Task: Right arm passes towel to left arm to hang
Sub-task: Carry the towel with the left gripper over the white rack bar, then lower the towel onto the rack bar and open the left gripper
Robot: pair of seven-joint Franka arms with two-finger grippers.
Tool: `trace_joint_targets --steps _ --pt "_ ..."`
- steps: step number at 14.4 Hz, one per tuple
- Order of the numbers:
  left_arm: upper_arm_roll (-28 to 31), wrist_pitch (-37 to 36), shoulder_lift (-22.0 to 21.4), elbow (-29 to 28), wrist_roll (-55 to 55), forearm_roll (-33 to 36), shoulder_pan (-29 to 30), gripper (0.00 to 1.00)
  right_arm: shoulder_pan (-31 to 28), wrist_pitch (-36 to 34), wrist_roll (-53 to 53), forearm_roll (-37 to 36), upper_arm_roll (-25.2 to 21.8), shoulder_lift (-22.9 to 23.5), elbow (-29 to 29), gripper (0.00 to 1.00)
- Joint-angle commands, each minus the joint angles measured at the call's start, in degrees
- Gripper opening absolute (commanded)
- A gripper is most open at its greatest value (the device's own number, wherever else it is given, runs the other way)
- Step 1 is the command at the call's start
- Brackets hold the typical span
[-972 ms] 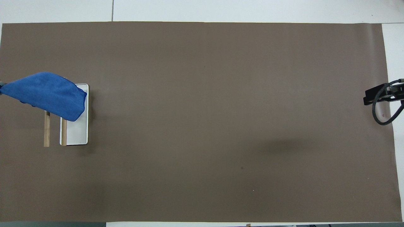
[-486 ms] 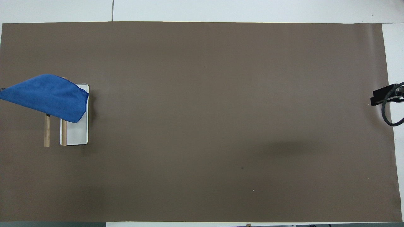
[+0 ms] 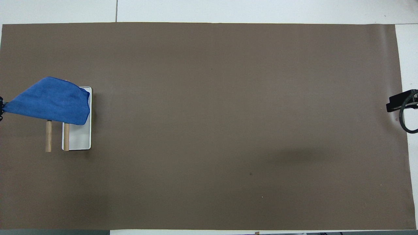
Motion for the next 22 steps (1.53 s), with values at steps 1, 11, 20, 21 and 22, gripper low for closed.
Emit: trace_joint_targets --steps 1,11,20,21,22 --pt "-0.2 2.3 -0.7 -3.2 -0.4 1.1 0.6 0.0 -0.8 0.4 -1.5 0.4 0.5 -2.2 -1.8 1.0" --pt "-0.1 3.3 0.5 -3.5 -0.3 1.1 2.0 1.0 -0.4 2.0 -1.3 0.5 0.5 -1.9 -1.4 1.0" --pt "-0.5 -6.8 0.1 4.6 18.3 1.2 -4.5 1.0 -0.3 2.0 -1.4 0.5 0.6 -1.9 -1.4 1.0" --pt "-0.5 -6.8 0.1 4.6 22.7 1.2 -6.2 1.0 -0.2 2.0 -1.4 0.6 0.6 -1.9 -1.4 1.0" --pt "-0.5 -6.8 0.3 4.7 27.5 1.2 -7.6 1.0 -0.3 2.1 -1.3 0.6 0.6 -1.9 -1.4 1.0"
